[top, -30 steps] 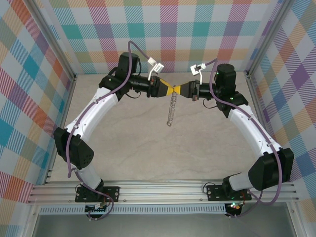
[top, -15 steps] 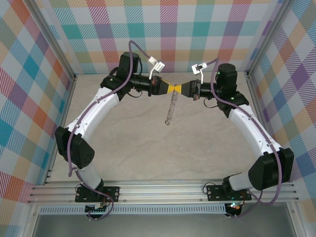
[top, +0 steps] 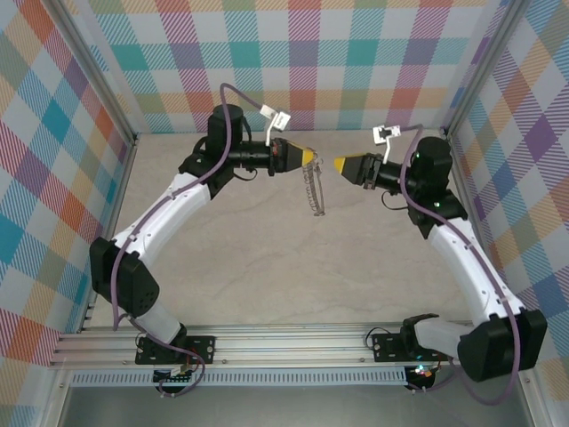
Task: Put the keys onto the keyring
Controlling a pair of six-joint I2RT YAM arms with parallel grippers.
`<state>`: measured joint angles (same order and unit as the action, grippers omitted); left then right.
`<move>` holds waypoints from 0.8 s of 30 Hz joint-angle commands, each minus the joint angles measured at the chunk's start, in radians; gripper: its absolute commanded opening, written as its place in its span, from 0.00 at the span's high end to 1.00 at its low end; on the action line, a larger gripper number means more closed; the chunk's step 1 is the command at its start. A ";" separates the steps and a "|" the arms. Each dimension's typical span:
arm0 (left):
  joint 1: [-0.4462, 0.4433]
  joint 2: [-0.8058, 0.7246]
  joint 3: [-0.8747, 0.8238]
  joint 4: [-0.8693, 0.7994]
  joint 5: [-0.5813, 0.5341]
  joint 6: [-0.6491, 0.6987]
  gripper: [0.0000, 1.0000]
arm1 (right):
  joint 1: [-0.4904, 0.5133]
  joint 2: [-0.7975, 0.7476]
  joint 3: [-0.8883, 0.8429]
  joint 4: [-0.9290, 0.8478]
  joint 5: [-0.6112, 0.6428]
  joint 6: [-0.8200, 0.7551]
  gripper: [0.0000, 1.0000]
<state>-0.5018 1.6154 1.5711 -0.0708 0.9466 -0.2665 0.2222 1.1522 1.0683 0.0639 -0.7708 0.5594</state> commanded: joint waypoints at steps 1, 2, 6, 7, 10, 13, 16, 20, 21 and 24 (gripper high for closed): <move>-0.006 -0.064 -0.009 0.104 0.003 -0.040 1.00 | 0.001 -0.048 -0.067 0.035 0.157 0.024 0.55; -0.006 -0.067 -0.011 0.109 0.002 -0.042 1.00 | 0.003 -0.058 -0.083 0.037 0.170 0.027 0.54; -0.007 -0.078 -0.016 0.135 0.000 -0.060 1.00 | 0.030 -0.089 -0.120 0.051 0.206 0.035 0.50; -0.009 -0.080 -0.015 0.138 0.001 -0.064 1.00 | 0.042 -0.093 -0.122 0.049 0.216 0.031 0.50; -0.011 -0.081 -0.011 0.138 -0.002 -0.065 1.00 | 0.095 -0.100 -0.108 0.030 0.250 0.004 0.49; -0.014 -0.080 -0.010 0.139 -0.004 -0.068 1.00 | 0.157 -0.098 -0.085 0.001 0.292 -0.036 0.48; -0.015 -0.078 -0.008 0.141 -0.008 -0.069 1.00 | 0.201 -0.096 -0.065 -0.016 0.325 -0.065 0.46; -0.019 -0.076 -0.008 0.140 -0.015 -0.069 1.00 | 0.235 -0.087 -0.043 -0.019 0.340 -0.085 0.45; -0.020 -0.076 -0.008 0.141 -0.016 -0.071 1.00 | 0.244 -0.082 -0.036 -0.021 0.348 -0.090 0.45; -0.023 -0.075 -0.008 0.142 -0.017 -0.071 1.00 | 0.268 -0.063 -0.010 -0.019 0.368 -0.105 0.44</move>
<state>-0.5133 1.5673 1.5639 0.0074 0.9295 -0.3260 0.4690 1.0763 1.0107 0.0353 -0.4393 0.4980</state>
